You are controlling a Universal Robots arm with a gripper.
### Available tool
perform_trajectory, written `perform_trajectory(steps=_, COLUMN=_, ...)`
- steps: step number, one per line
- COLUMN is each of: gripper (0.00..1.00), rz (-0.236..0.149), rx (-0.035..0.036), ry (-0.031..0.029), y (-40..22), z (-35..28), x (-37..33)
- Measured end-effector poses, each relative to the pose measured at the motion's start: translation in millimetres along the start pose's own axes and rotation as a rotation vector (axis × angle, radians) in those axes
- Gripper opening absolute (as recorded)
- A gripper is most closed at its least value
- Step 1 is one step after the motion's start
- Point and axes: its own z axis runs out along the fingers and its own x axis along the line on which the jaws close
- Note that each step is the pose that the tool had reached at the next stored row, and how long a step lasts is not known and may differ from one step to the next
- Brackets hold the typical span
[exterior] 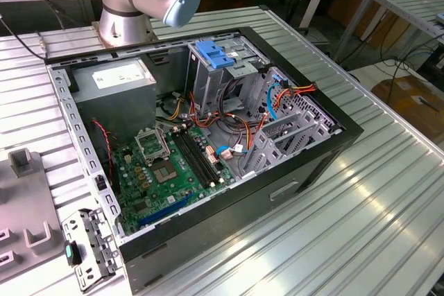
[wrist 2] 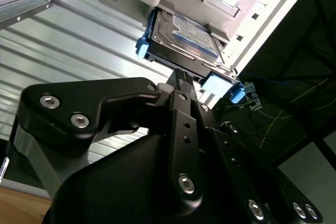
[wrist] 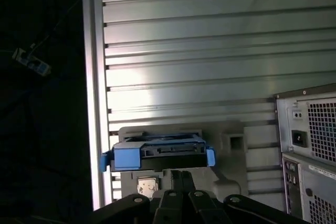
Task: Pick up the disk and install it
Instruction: 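Reach for the disk, then pick up the disk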
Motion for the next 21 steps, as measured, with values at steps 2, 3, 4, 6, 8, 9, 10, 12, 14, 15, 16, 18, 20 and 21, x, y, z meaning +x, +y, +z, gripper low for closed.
perform_trajectory(steps=2, gripper=0.11, rz=0.000, rx=0.0001, ry=0.0001, y=0.4, z=0.6, x=12.5)
perform_trajectory(steps=3, gripper=0.11, rz=0.000, rx=0.0001, ry=0.0001, y=0.6, z=0.9, x=16.9)
perform_trajectory(steps=4, gripper=0.11, rz=0.000, rx=0.0000, ry=-0.0001, y=0.8, z=1.2, x=21.9)
perform_trajectory(steps=6, gripper=0.11, rz=0.000, rx=0.0000, ry=-0.0001, y=1.7, z=1.9, x=34.7)
perform_trajectory(steps=8, gripper=0.11, rz=0.000, rx=0.0000, ry=-0.0001, y=2.5, z=2.3, x=39.3)
perform_trajectory(steps=9, gripper=0.11, rz=0.000, rx=0.0000, ry=0.0000, y=2.4, z=2.3, x=39.2)
perform_trajectory(steps=10, gripper=0.11, rz=0.000, rx=0.0000, ry=0.0000, y=2.4, z=2.3, x=39.3)
perform_trajectory(steps=12, gripper=0.11, rz=0.000, rx=0.0000, ry=0.0000, y=2.4, z=2.4, x=39.8)
perform_trajectory(steps=14, gripper=0.11, rz=0.000, rx=0.0000, ry=0.0000, y=2.4, z=2.5, x=39.8)
perform_trajectory(steps=15, gripper=0.11, rz=0.000, rx=0.0000, ry=0.0001, y=2.4, z=2.4, x=39.8)
perform_trajectory(steps=16, gripper=0.11, rz=0.000, rx=0.0000, ry=0.0001, y=2.4, z=2.4, x=39.9)
perform_trajectory(steps=18, gripper=0.11, rz=0.000, rx=0.0000, ry=0.0000, y=2.4, z=2.5, x=39.9)
perform_trajectory(steps=20, gripper=0.11, rz=0.000, rx=0.0001, ry=0.0001, y=2.4, z=2.5, x=39.9)
perform_trajectory(steps=21, gripper=0.11, rz=-0.001, rx=0.0001, ry=0.0001, y=2.4, z=2.5, x=39.9)
